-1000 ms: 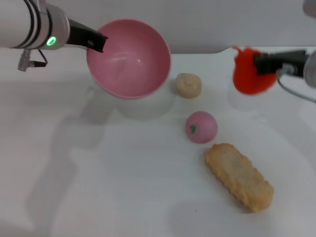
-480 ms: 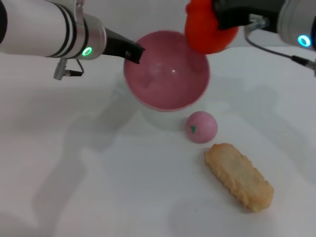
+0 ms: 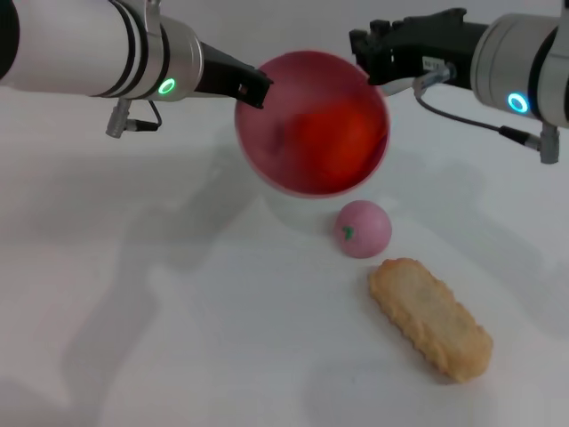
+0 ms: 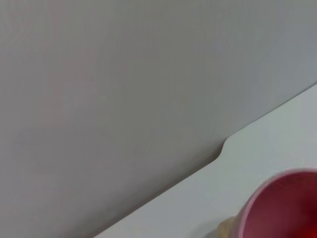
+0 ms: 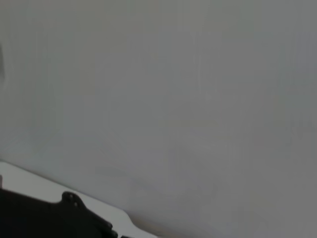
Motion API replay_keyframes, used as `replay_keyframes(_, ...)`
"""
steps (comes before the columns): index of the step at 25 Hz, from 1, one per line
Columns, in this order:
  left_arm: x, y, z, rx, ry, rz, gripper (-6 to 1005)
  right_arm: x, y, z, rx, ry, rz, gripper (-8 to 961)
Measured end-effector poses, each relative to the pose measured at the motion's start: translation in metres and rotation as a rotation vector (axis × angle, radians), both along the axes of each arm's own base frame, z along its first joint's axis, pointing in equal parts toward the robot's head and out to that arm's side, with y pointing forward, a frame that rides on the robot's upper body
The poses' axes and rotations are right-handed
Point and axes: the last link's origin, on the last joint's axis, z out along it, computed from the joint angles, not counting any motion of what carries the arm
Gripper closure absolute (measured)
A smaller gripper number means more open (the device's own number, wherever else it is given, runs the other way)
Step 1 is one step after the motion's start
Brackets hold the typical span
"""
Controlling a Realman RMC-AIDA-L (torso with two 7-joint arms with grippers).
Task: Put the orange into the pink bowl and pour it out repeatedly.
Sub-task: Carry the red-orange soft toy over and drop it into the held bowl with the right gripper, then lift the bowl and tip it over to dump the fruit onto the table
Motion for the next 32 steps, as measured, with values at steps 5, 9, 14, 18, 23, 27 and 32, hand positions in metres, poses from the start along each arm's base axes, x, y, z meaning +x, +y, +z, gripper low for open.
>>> replay_keyframes(5, 0.001, 0.001, 0.001, 0.007, 0.011, -0.019, 951, 0.000, 0.000, 0.000, 0.009, 0.006, 0.005, 760)
replay_keyframes(9, -0.006, 0.003, 0.000, 0.032, 0.013, -0.057, 951, 0.011, 0.003, 0.016, 0.074, 0.016, -0.023, 681)
replay_keyframes(14, -0.017, 0.003, -0.006, 0.057, 0.026, -0.103, 951, 0.038, 0.005, 0.048, 0.186, 0.021, -0.104, 396)
replay_keyframes(18, -0.031, 0.001, -0.016, 0.081, 0.034, -0.141, 951, 0.065, 0.002, 0.073, 0.265, 0.032, -0.185, 334)
replay_keyframes(23, -0.043, -0.003, -0.028, 0.155, 0.019, -0.238, 951, 0.091, -0.003, 0.100, 0.346, 0.038, -0.262, 334)
replay_keyframes(27, -0.051, -0.008, -0.037, 0.198, 0.022, -0.305, 952, 0.100, -0.007, 0.110, 0.375, 0.035, -0.292, 334)
replay_keyframes(32, -0.057, -0.013, -0.044, 0.233, 0.072, -0.402, 952, 0.110, -0.008, 0.112, 0.382, 0.022, -0.315, 334)
